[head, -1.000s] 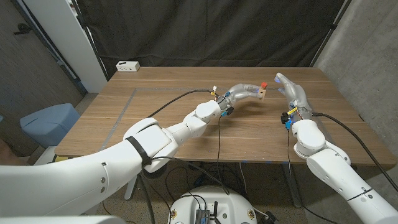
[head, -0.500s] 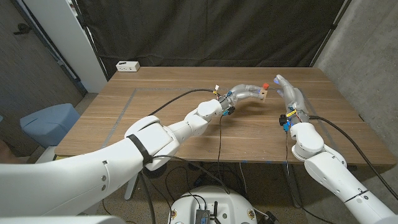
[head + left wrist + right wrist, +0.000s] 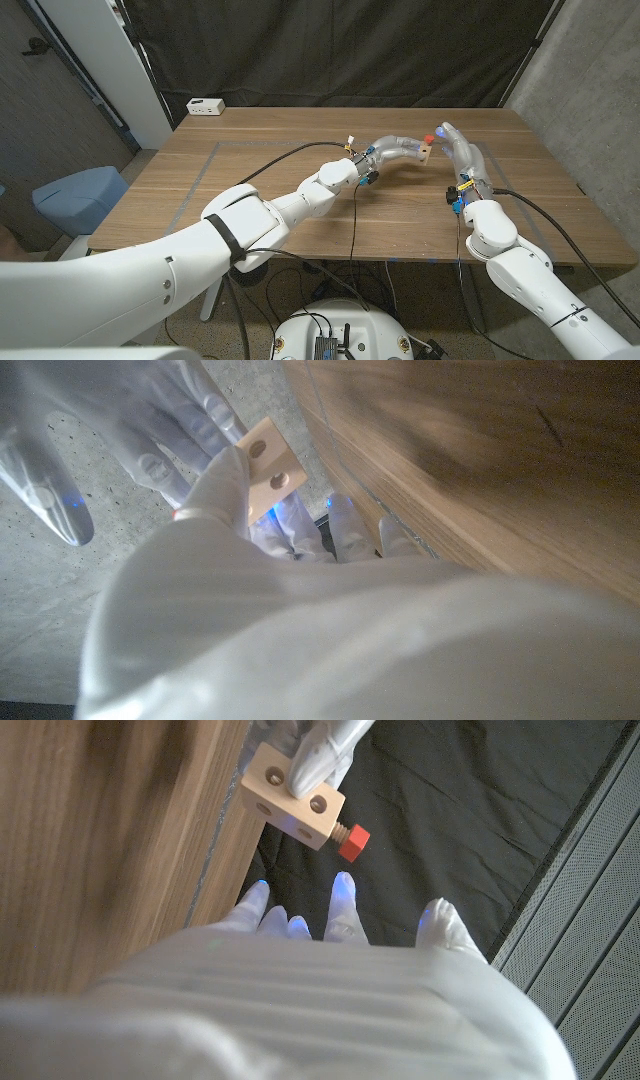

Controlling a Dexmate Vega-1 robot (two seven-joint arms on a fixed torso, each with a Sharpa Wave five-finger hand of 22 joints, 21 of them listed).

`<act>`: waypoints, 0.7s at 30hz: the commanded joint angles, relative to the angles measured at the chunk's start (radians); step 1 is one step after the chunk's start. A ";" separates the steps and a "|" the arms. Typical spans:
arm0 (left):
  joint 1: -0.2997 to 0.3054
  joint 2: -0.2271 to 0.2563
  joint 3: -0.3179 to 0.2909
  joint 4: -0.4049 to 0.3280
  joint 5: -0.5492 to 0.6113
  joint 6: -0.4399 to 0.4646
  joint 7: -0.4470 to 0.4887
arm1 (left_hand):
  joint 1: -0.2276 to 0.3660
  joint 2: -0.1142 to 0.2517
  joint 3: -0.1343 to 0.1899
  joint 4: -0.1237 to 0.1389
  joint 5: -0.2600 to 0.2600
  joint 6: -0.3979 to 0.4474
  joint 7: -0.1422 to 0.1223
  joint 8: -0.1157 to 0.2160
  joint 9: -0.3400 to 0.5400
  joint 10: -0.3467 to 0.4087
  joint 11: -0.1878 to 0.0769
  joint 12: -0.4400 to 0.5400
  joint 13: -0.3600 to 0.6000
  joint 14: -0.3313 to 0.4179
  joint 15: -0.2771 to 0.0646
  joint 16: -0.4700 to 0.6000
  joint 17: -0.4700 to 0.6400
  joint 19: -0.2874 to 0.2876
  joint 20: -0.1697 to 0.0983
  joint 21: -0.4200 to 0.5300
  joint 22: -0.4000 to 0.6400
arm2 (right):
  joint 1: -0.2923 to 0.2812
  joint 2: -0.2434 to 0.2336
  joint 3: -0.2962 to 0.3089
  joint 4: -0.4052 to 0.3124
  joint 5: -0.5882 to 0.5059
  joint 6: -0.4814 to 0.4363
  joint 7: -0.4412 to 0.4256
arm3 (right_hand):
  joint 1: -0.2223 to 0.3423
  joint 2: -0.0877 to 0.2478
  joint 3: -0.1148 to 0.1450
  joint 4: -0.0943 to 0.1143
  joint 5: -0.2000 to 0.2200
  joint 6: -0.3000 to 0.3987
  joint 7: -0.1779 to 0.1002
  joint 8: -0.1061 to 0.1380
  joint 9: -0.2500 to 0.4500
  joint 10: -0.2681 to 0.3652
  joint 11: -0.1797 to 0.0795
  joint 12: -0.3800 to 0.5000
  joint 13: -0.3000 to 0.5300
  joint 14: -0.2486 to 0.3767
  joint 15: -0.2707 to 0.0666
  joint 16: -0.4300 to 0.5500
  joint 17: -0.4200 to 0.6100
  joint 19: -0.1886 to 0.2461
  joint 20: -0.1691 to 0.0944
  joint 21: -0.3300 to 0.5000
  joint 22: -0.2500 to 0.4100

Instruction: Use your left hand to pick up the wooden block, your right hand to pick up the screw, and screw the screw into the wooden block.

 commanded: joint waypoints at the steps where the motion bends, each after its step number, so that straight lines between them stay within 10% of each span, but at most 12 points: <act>1: -0.001 0.003 0.005 -0.001 0.002 -0.004 0.002 | -0.047 0.064 0.050 0.054 0.003 0.070 0.007 0.021 0.003 0.005 -0.002 0.018 0.004 0.004 -0.067 0.001 0.002 -0.002 -0.002 0.005 0.004 | 0.002 0.006 -0.019 0.015 -0.001 0.032 -0.001 | -0.016 0.002 -0.003 0.001 0.003 0.031 0.000 0.011 0.000 -0.010 -0.001 0.004 0.000 -0.018 0.002 0.005 0.001 -0.009 0.002 0.000 0.002; 21: 0.011 0.009 0.002 -0.005 0.004 -0.032 -0.010 | -0.047 0.064 0.050 0.054 0.001 0.071 0.010 0.022 0.003 0.005 -0.002 0.017 0.004 0.006 -0.068 0.001 0.002 -0.001 -0.002 0.005 0.004 | -0.014 0.013 -0.031 -0.002 0.001 0.035 -0.016 | -0.016 0.016 0.002 -0.006 0.005 0.120 -0.006 0.025 -0.001 0.007 -0.021 0.016 -0.002 -0.018 -0.004 0.015 -0.004 -0.007 0.015 0.009 0.002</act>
